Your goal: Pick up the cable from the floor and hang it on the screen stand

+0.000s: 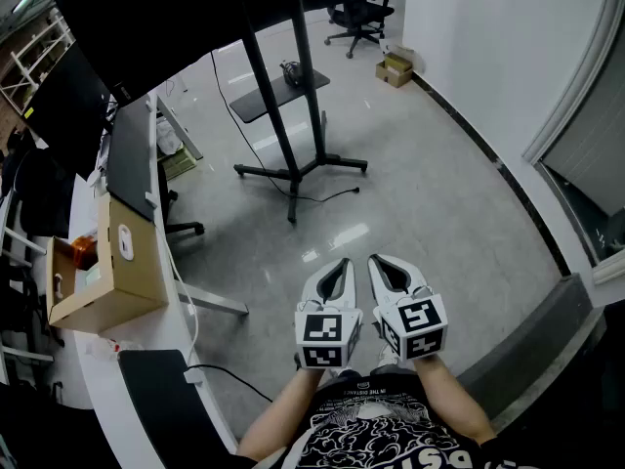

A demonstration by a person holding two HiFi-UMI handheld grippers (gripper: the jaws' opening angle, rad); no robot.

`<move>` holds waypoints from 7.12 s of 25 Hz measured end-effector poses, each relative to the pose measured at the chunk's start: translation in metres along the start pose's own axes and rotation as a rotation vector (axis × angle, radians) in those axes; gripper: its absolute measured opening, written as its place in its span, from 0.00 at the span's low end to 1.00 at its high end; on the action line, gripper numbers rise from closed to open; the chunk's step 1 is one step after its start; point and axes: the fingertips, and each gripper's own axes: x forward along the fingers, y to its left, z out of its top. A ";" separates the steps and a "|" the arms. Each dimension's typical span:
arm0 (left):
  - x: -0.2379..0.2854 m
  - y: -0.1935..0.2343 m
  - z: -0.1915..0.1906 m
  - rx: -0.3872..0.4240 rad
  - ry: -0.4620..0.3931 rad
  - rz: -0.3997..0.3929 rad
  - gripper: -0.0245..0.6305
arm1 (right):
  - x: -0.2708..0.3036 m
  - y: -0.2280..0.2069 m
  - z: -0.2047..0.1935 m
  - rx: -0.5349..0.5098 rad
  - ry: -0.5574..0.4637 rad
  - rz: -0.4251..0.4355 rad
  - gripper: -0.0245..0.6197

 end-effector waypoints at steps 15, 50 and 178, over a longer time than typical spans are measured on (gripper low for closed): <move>0.008 0.030 -0.015 -0.015 0.030 -0.032 0.04 | 0.026 0.016 -0.005 0.011 0.018 -0.041 0.04; 0.282 0.053 0.020 0.002 0.188 0.089 0.04 | 0.213 -0.203 0.012 0.028 0.150 0.147 0.05; 0.601 0.355 -0.233 0.136 0.400 0.056 0.19 | 0.658 -0.392 -0.213 -1.559 0.569 0.298 0.20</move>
